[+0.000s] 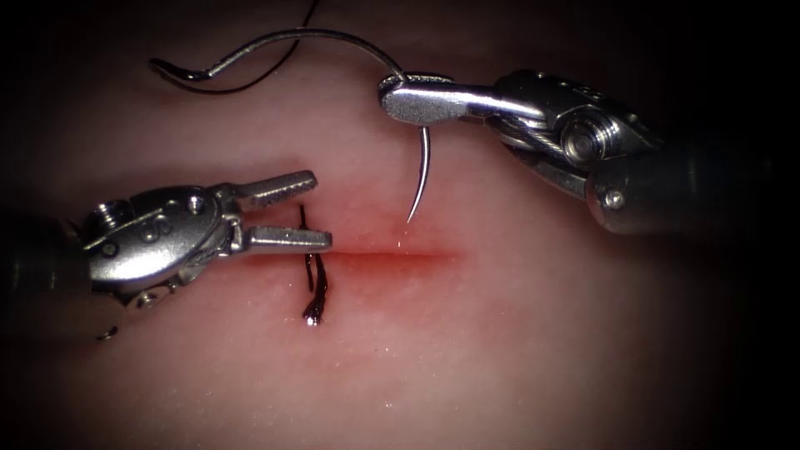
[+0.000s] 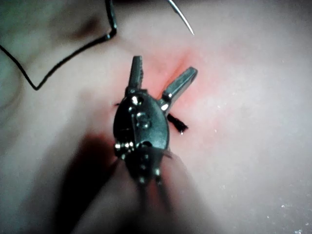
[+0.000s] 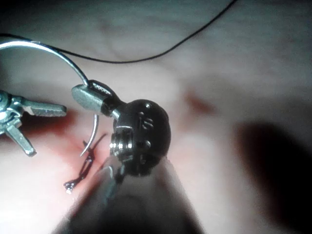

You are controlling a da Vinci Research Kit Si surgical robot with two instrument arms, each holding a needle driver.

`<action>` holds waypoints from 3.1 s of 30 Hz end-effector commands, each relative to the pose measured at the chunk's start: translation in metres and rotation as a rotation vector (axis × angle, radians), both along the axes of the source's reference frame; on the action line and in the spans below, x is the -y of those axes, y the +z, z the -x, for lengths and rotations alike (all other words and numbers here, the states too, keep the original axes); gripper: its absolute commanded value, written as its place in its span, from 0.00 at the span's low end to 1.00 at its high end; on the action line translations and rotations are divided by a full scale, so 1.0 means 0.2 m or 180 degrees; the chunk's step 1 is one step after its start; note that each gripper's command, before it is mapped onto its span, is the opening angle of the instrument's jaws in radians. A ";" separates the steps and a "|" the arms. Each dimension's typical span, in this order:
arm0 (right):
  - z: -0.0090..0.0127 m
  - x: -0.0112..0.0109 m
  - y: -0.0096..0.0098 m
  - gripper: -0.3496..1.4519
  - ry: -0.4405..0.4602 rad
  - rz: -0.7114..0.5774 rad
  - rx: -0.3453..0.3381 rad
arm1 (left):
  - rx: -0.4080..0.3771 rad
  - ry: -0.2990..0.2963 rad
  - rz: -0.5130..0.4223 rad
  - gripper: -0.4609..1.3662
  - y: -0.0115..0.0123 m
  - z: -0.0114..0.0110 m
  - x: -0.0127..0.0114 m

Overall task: Wound Closure
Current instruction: Adjust the right grip by passing the needle back to the left gripper

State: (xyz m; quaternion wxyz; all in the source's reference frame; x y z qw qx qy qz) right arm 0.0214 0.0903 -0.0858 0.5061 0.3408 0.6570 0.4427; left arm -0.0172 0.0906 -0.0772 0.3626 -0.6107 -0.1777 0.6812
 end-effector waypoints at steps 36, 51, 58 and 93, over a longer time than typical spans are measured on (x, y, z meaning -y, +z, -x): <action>-0.016 0.013 0.008 0.00 0.0012 -0.0005 -0.0874 | 0.0974 0.0111 -0.0940 0.72 0.010 0.013 -0.005; -0.017 0.013 0.008 0.00 0.0039 -0.0001 -0.0927 | 0.1038 0.0163 -0.0999 0.56 0.009 0.014 -0.004; -0.018 0.014 0.008 0.00 0.0045 -0.0004 -0.0926 | 0.1061 0.0174 -0.0998 0.63 0.010 0.016 -0.004; -0.020 0.013 0.003 0.27 0.0056 -0.0076 -0.0964 | 0.1254 0.0218 -0.2360 0.06 0.008 0.011 -0.003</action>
